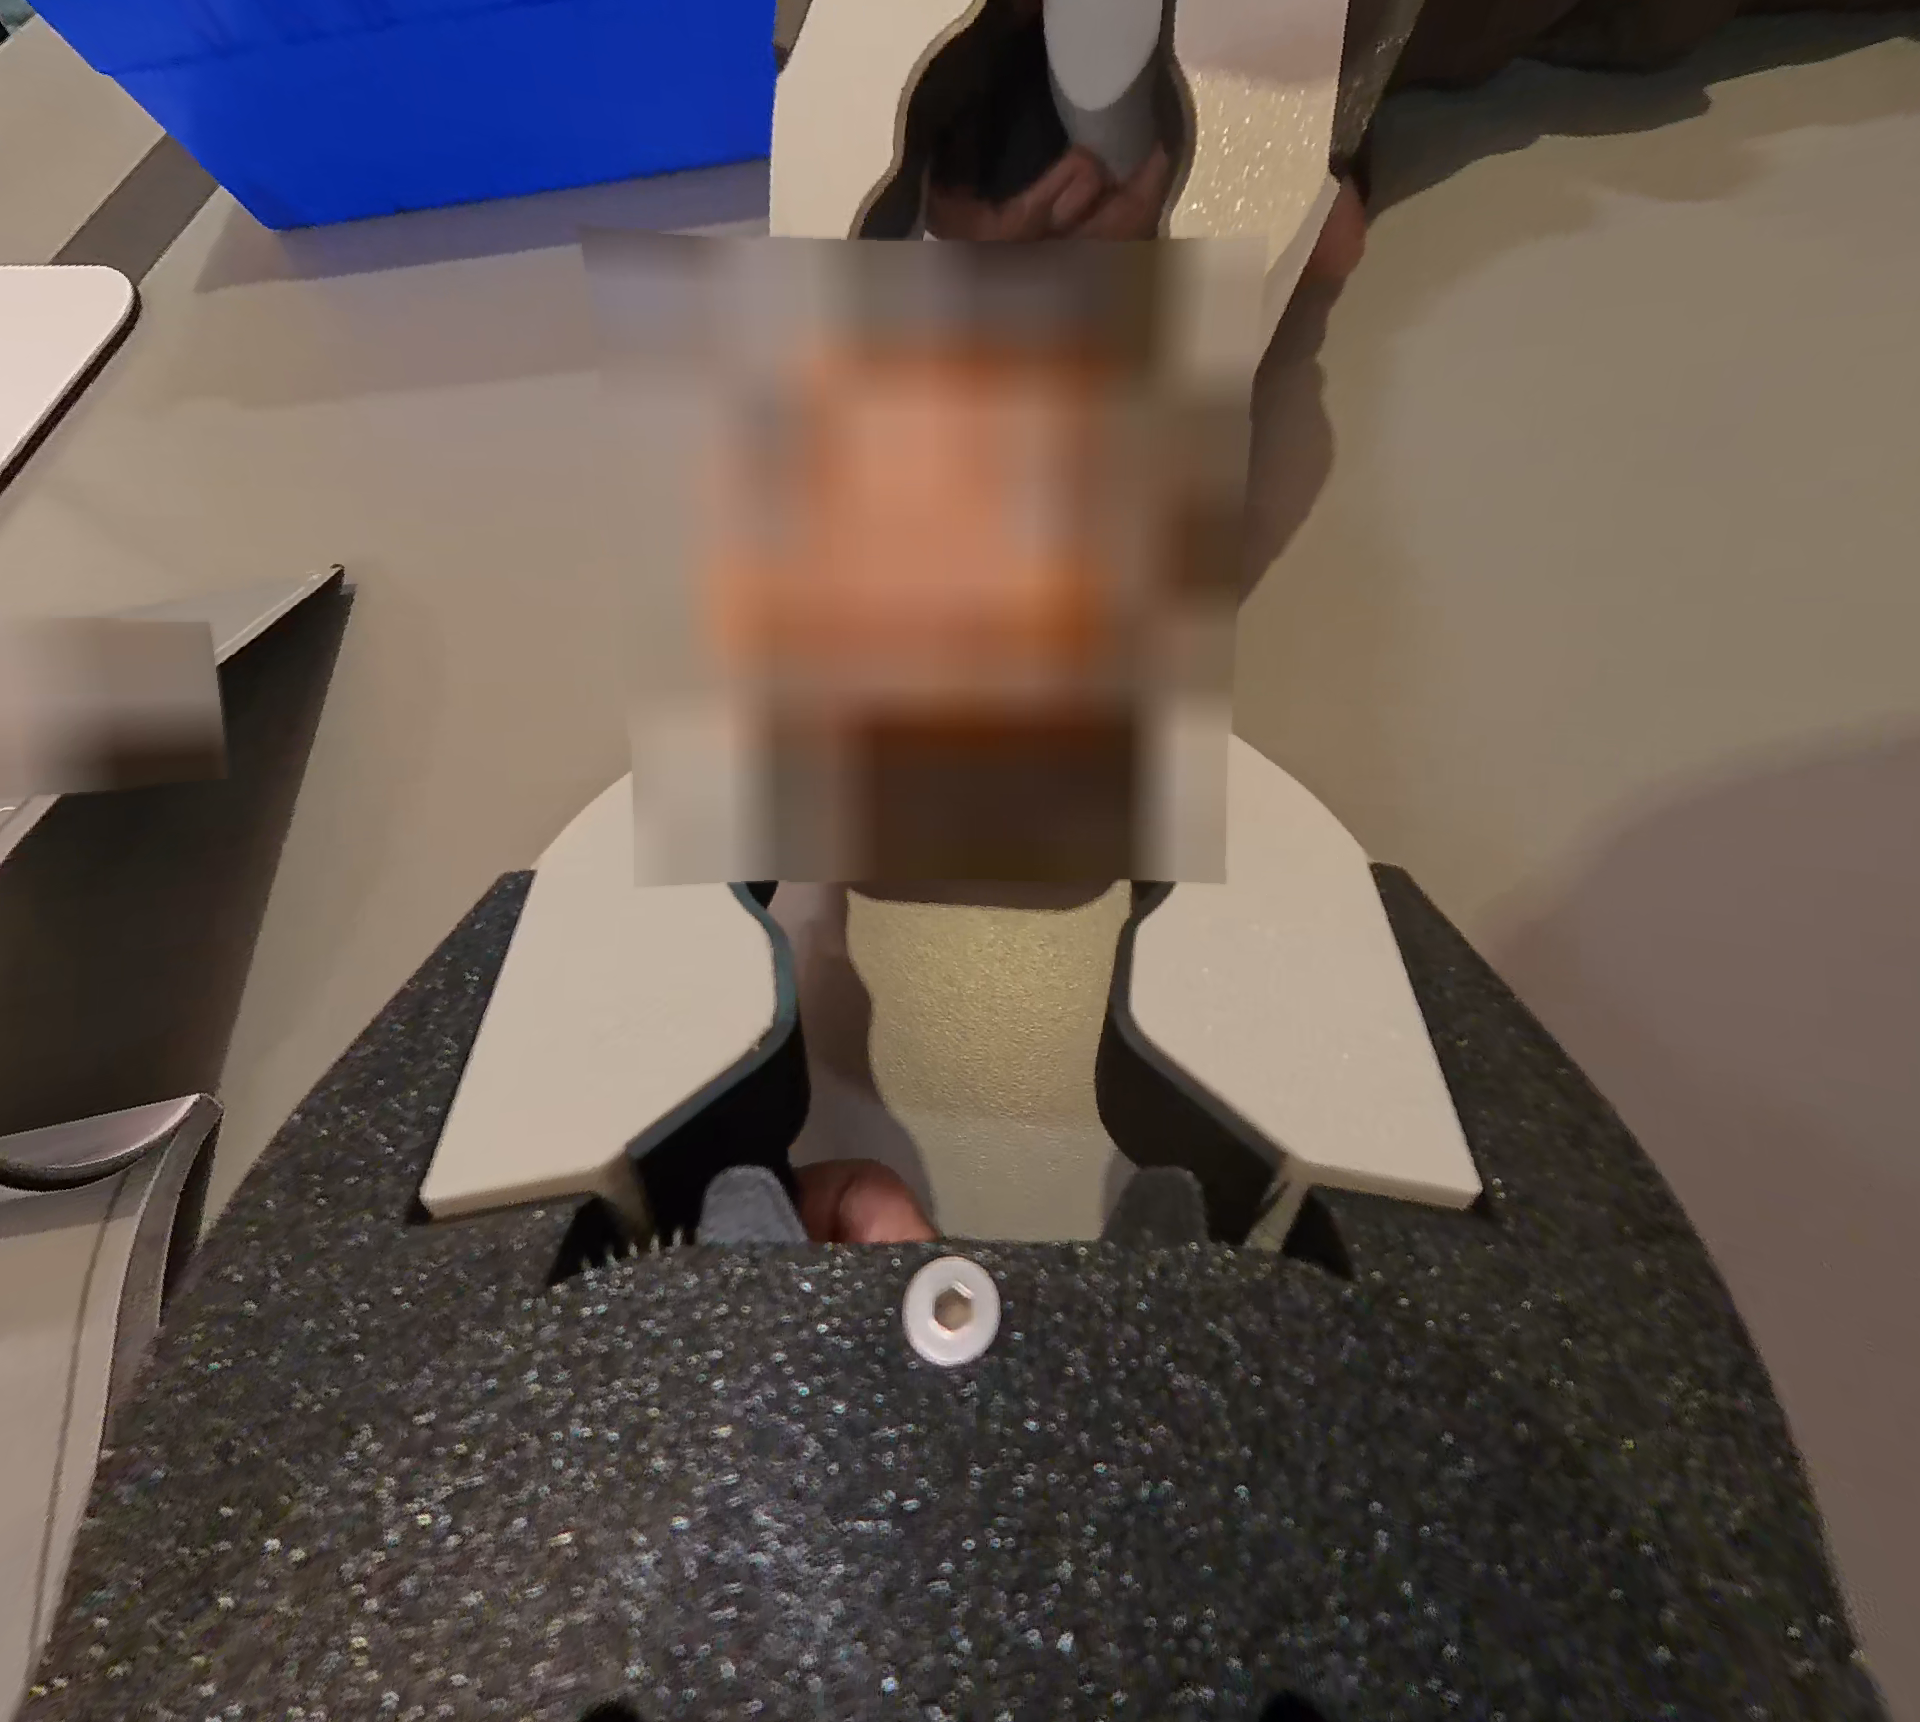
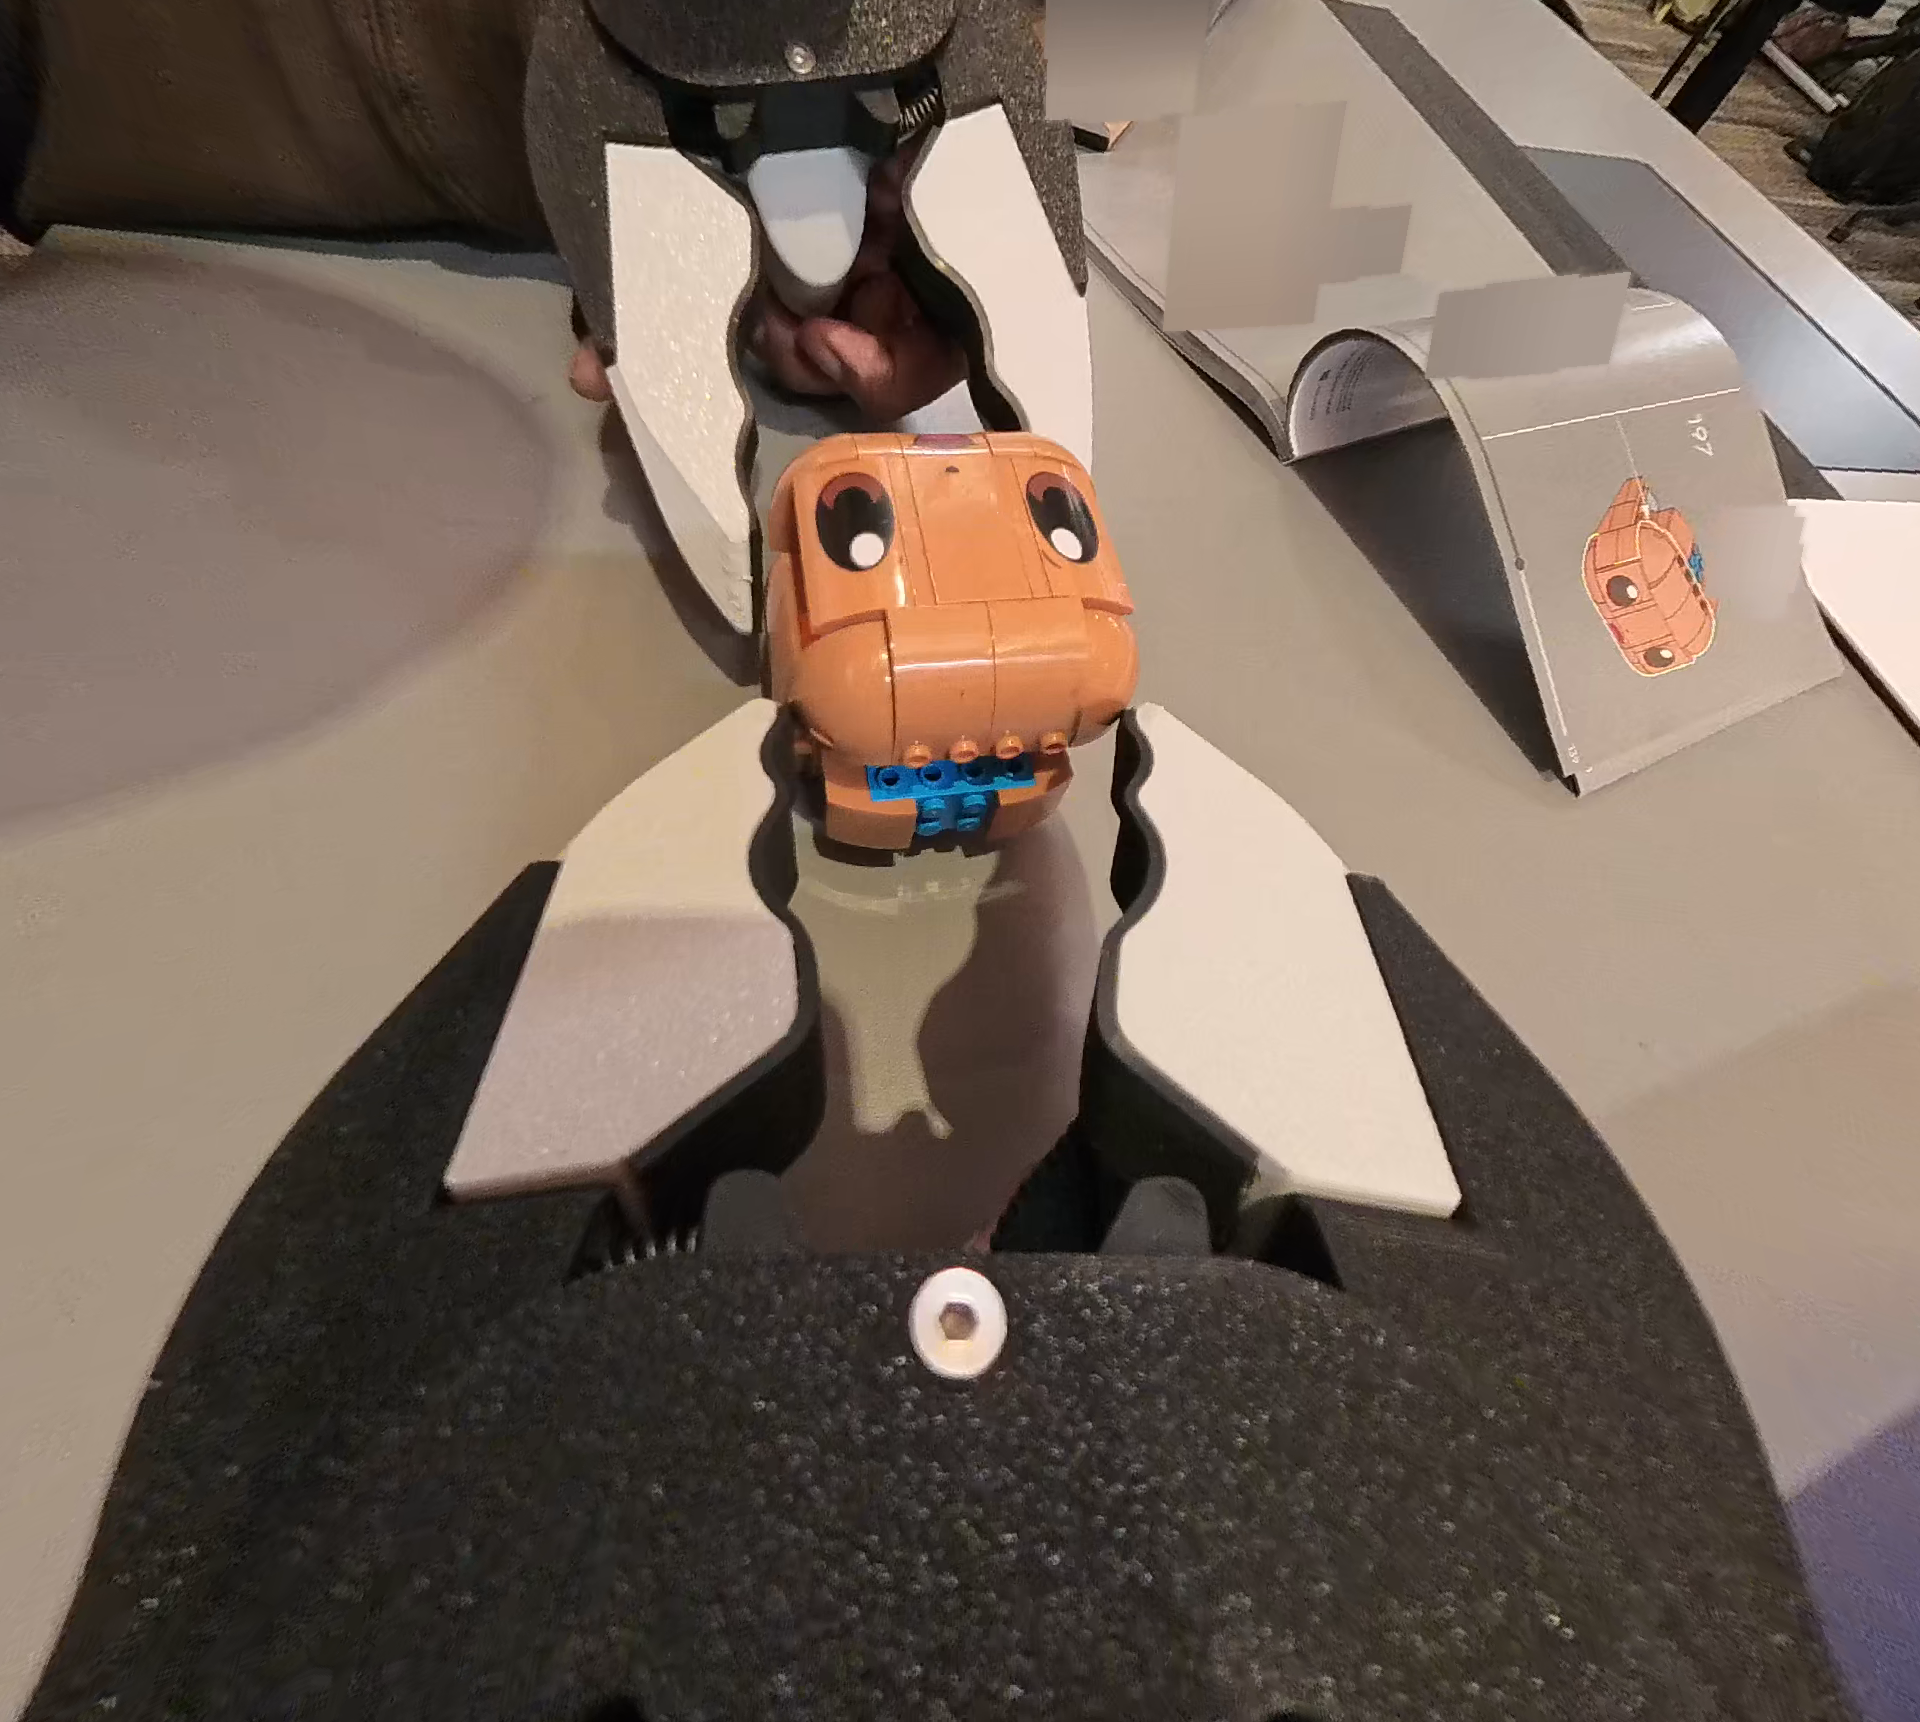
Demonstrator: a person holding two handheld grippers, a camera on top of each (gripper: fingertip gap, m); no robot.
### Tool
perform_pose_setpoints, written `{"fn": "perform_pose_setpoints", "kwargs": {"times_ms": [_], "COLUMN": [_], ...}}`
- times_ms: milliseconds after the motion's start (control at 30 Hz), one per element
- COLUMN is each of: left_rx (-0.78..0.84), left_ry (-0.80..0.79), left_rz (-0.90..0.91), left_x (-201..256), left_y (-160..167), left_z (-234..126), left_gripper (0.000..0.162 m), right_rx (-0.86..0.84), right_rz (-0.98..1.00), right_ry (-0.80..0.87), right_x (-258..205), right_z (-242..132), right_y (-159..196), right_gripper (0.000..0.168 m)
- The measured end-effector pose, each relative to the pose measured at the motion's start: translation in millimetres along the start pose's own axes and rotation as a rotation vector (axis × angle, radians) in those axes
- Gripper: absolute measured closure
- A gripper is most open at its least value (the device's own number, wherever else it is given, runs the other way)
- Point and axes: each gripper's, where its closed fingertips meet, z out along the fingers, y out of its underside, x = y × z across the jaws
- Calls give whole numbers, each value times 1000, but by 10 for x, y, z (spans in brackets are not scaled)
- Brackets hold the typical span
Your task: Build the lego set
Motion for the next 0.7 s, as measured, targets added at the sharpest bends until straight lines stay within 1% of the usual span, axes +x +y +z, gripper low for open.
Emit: {"fn": "perform_pose_setpoints", "kwargs": {"times_ms": [333,533,700], "left_rx": [30,85,89], "left_ry": [2,11,12], "left_rz": [4,-17,6], "left_x": [-14,-31,-23], "left_y": [-30,-113,-95], "left_z": [-46,-114,-96], "left_gripper": [93,92,95], "right_rx": [-17,-22,-24], "right_rz": [-21,-13,-5], "right_ry": [1,6,13], "right_x": [-22,-9,12], "right_z": [16,20,33], "right_y": [20,27,24], "right_gripper": [110,110,110]}}
